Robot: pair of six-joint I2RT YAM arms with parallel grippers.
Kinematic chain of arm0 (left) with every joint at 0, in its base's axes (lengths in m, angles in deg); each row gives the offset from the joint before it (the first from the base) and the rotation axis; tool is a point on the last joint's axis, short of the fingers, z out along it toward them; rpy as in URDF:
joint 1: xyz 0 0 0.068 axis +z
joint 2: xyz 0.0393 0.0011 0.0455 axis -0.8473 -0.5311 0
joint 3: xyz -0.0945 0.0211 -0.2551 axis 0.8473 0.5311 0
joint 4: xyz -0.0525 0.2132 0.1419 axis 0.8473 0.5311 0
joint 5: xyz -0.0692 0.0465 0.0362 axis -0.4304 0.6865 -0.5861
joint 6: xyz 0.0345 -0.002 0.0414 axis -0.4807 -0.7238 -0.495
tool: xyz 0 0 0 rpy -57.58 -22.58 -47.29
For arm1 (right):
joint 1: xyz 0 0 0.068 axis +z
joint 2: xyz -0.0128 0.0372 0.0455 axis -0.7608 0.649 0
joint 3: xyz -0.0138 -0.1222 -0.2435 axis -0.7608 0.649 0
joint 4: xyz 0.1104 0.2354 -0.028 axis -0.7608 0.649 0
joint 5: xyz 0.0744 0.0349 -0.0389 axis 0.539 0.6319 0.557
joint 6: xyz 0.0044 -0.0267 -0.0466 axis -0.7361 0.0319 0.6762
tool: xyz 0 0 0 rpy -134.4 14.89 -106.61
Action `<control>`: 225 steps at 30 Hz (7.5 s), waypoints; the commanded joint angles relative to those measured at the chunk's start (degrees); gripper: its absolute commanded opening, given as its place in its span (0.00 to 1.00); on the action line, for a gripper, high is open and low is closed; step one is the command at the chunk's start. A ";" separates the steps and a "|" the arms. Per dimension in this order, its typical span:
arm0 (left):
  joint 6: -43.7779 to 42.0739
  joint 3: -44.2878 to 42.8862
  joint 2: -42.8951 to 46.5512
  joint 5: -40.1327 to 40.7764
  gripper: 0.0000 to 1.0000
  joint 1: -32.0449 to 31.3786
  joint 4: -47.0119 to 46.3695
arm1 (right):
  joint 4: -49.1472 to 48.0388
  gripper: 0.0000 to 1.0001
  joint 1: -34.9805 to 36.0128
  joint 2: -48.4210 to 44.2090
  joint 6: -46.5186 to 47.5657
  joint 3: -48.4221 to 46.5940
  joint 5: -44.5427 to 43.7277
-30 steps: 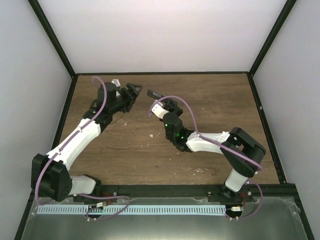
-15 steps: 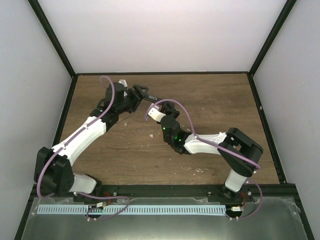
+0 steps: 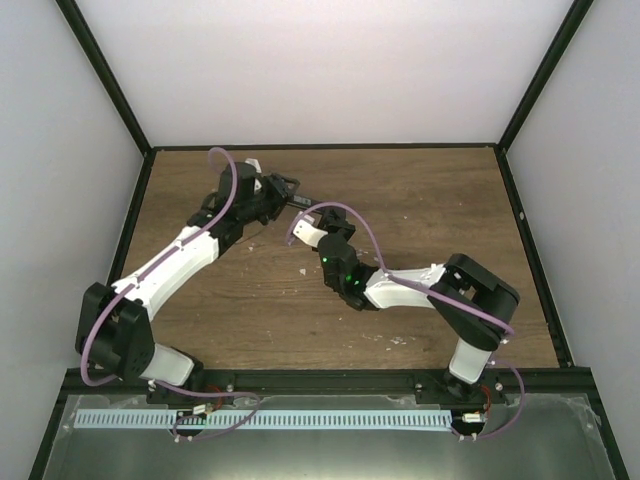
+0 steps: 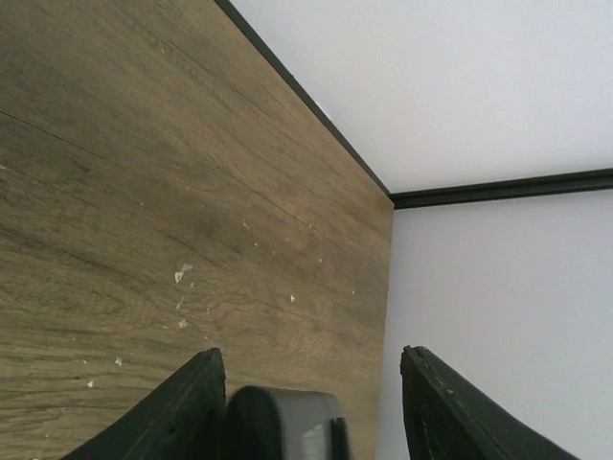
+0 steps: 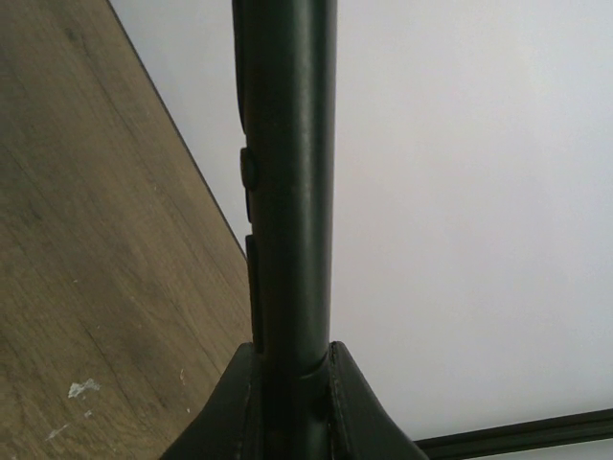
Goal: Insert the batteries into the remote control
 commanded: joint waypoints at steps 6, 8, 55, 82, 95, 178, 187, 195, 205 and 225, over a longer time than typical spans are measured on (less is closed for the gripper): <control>-2.16 -3.53 -1.22 -0.66 0.44 -0.24 2.63 | -6.40 0.01 0.66 2.31 2.98 -1.28 -2.46; -2.31 -3.76 -1.39 -0.78 0.43 -0.23 2.80 | -7.99 0.01 0.66 2.35 3.74 -1.12 -2.60; -23.78 5.10 1.85 -25.18 0.09 8.24 -10.62 | 47.85 1.00 -13.00 -24.46 -39.27 -3.82 51.50; -38.20 3.39 -0.53 -47.15 0.09 8.55 -7.42 | 47.61 0.73 -16.11 -25.15 -35.31 0.22 68.17; -38.30 3.28 -0.97 -45.14 0.06 8.55 -6.79 | 47.68 0.55 -16.11 -25.07 -35.18 -0.21 65.74; -40.57 -2.42 -3.86 -30.87 0.00 12.39 -2.83 | 55.45 0.33 -16.13 -19.50 -36.01 2.64 61.98; -40.82 -1.49 -2.53 -30.91 0.00 14.59 -2.19 | 55.98 0.33 -16.11 -18.26 -35.71 2.60 61.64; -41.08 -0.61 -2.58 -30.51 0.00 15.78 -2.26 | 56.29 0.33 -16.18 -18.31 -35.45 2.58 61.09; -40.89 0.38 -2.51 -30.75 0.00 18.71 -3.19 | 56.79 0.33 -16.11 -17.82 -35.48 2.35 60.95; -40.25 2.25 -2.08 -31.39 0.00 20.06 -4.55 | 56.50 0.33 -16.71 -17.41 -36.64 1.52 58.79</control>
